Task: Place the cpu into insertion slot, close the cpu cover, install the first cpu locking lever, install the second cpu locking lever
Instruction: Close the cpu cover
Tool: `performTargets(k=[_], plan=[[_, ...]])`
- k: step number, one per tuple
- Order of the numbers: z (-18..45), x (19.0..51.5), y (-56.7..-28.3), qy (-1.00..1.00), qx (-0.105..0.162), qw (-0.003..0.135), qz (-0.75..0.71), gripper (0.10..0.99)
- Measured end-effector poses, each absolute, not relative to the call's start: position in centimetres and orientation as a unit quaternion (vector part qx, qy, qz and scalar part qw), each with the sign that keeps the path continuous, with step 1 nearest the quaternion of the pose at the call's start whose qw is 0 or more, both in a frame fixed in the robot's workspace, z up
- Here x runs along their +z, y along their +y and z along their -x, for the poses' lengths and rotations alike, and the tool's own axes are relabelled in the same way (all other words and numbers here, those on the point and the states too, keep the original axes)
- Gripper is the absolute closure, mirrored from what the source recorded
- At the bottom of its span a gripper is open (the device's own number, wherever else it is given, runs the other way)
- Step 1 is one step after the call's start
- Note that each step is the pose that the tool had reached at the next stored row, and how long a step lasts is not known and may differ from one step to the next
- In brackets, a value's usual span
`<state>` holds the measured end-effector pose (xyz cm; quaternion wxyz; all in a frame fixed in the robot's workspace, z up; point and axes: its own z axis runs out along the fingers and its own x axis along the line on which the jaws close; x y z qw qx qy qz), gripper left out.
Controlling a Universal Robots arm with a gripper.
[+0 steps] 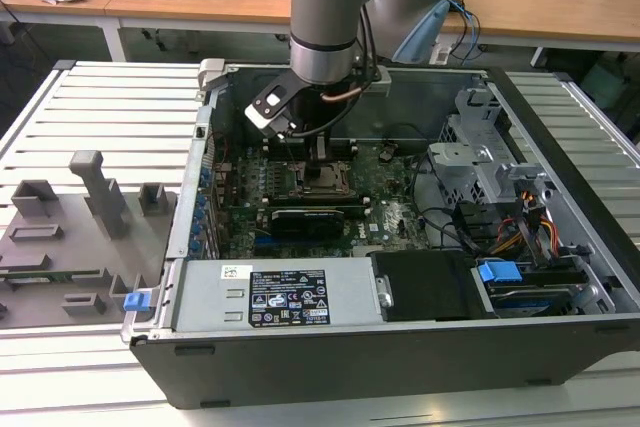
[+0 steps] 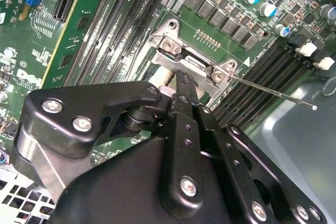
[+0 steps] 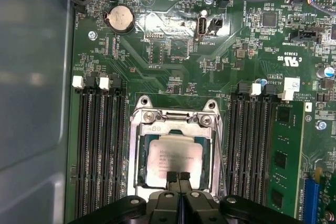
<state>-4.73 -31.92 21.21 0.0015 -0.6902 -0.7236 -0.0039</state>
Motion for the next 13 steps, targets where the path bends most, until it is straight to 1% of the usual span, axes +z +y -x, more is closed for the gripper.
performTargets(k=[13], plan=[[4.28, 20.56, -31.91, -0.724, -0.004, 0.001, 0.69, 0.98]])
